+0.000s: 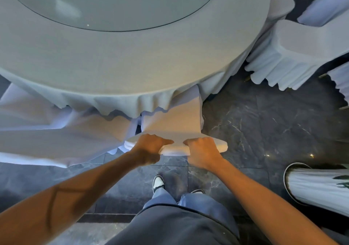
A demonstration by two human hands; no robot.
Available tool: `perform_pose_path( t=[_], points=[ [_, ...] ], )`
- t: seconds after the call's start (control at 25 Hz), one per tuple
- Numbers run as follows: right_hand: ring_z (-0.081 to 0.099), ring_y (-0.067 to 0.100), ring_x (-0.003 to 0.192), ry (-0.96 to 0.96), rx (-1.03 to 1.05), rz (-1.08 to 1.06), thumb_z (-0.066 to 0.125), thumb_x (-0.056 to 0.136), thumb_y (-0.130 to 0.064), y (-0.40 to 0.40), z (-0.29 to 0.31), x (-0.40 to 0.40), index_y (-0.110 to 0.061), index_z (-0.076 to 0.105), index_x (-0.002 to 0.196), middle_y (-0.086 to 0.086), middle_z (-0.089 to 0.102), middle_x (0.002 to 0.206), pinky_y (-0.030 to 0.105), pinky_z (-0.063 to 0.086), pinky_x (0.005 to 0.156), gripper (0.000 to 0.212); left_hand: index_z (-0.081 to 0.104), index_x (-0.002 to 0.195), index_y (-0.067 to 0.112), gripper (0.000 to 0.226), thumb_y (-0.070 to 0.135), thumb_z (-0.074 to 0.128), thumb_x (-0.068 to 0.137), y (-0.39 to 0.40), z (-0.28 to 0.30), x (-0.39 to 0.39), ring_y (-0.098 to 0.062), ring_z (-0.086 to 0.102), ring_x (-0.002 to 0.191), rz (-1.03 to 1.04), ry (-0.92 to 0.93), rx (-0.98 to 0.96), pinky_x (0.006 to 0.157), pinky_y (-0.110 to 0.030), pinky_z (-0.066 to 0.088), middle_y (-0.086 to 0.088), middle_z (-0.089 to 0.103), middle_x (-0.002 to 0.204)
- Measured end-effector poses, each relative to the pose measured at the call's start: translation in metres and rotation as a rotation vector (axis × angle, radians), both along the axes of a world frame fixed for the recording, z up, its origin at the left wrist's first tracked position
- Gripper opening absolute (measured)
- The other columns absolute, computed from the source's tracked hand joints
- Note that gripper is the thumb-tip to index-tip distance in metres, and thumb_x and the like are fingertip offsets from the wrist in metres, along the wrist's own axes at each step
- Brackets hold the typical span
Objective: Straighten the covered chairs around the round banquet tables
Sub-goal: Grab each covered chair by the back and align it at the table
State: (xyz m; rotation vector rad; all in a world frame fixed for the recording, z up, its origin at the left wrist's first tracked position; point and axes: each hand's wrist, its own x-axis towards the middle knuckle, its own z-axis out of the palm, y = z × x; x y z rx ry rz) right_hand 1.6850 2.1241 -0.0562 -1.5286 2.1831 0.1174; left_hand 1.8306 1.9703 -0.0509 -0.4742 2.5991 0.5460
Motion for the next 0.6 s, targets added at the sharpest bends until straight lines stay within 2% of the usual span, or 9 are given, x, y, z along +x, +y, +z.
perform_pose_path(
  t=[0.08, 0.16, 0.2, 0.28, 0.36, 0.4, 0.44, 0.52, 0.6],
  points=[
    [0.067, 0.025, 0.080, 0.008, 0.018, 0.068, 0.062, 0.073, -0.030, 0.000, -0.001, -0.007, -0.026, 0.068, 0.106, 0.001, 0.073, 0.094, 0.034, 0.055, 0.074, 0.034, 0.046, 0.142, 0.044, 0.067, 0.017, 0.060, 0.083, -0.006, 0.004, -0.007, -0.021, 0.057, 0.119, -0.083, -0.045, 0.017, 0.092, -0.028, 0.041, 0.009, 0.061, 0.135],
    [0.066, 0.024, 0.083, -0.049, 0.041, 0.121, 0.061, 0.070, -0.031, 0.000, 0.004, -0.027, -0.030, 0.064, 0.105, -0.003, 0.072, 0.092, 0.029, 0.047, 0.068, 0.035, 0.044, 0.144, 0.039, 0.073, 0.024, 0.070, 0.077, -0.018, 0.013, -0.028, -0.021, 0.053, 0.125, -0.155, -0.214, 0.136, 0.094, -0.030, 0.043, 0.008, 0.056, 0.138],
    [0.066, 0.021, 0.091, -0.136, 0.088, 0.126, 0.061, 0.070, -0.036, 0.000, 0.005, -0.039, -0.033, 0.061, 0.114, -0.006, 0.071, 0.102, 0.029, 0.046, 0.070, 0.044, 0.043, 0.146, 0.034, 0.080, 0.029, 0.076, 0.073, -0.025, 0.018, -0.042, -0.020, 0.048, 0.129, -0.161, -0.344, 0.232, 0.100, -0.033, 0.041, 0.008, 0.052, 0.142],
    [0.056, 0.012, 0.116, -0.435, 0.290, 0.062, 0.068, 0.072, -0.047, 0.004, 0.009, -0.076, -0.035, 0.047, 0.138, -0.015, 0.057, 0.133, 0.027, 0.045, 0.089, 0.070, 0.048, 0.142, 0.027, 0.087, 0.041, 0.086, 0.064, -0.034, 0.026, -0.079, -0.016, 0.047, 0.127, -0.173, -0.555, 0.438, 0.104, -0.033, 0.039, 0.006, 0.052, 0.137],
    [0.047, 0.005, 0.124, -0.626, 0.464, 0.016, 0.073, 0.074, -0.055, 0.008, 0.005, -0.119, -0.031, 0.042, 0.145, -0.019, 0.047, 0.141, 0.024, 0.039, 0.098, 0.081, 0.056, 0.127, 0.029, 0.072, 0.049, 0.087, 0.065, -0.034, 0.027, -0.118, -0.015, 0.054, 0.117, -0.066, -0.533, 0.626, 0.098, -0.031, 0.044, 0.008, 0.058, 0.119],
    [0.049, 0.005, 0.124, -0.648, 0.492, 0.029, 0.072, 0.077, -0.056, 0.013, 0.004, -0.142, -0.030, 0.046, 0.143, -0.018, 0.049, 0.140, 0.025, 0.039, 0.099, 0.076, 0.055, 0.131, 0.028, 0.067, 0.047, 0.083, 0.073, -0.030, 0.024, -0.140, -0.015, 0.056, 0.119, 0.023, -0.473, 0.641, 0.098, -0.031, 0.047, 0.007, 0.061, 0.123],
    [0.052, 0.008, 0.123, -0.637, 0.493, 0.047, 0.071, 0.080, -0.054, 0.018, 0.003, -0.169, -0.028, 0.051, 0.138, -0.015, 0.054, 0.138, 0.028, 0.041, 0.100, 0.066, 0.050, 0.140, 0.025, 0.066, 0.041, 0.078, 0.082, -0.025, 0.017, -0.164, -0.017, 0.054, 0.125, 0.087, -0.413, 0.580, 0.102, -0.032, 0.046, 0.004, 0.059, 0.134],
    [0.054, 0.014, 0.123, -0.619, 0.479, 0.012, 0.068, 0.085, -0.044, 0.033, 0.003, -0.232, -0.023, 0.058, 0.132, -0.006, 0.058, 0.135, 0.035, 0.041, 0.105, 0.053, 0.037, 0.151, 0.019, 0.070, 0.035, 0.068, 0.091, -0.007, 0.001, -0.219, -0.020, 0.042, 0.138, 0.052, -0.341, 0.312, 0.111, -0.034, 0.037, -0.001, 0.043, 0.152],
    [0.050, 0.014, 0.128, -0.615, 0.492, -0.081, 0.067, 0.088, -0.039, 0.043, 0.007, -0.285, -0.019, 0.054, 0.137, -0.002, 0.053, 0.142, 0.029, 0.036, 0.108, 0.055, 0.032, 0.153, 0.018, 0.069, 0.035, 0.063, 0.094, 0.011, -0.009, -0.261, -0.022, 0.035, 0.142, 0.035, -0.307, 0.169, 0.113, -0.035, 0.033, -0.004, 0.034, 0.157]
  ],
)
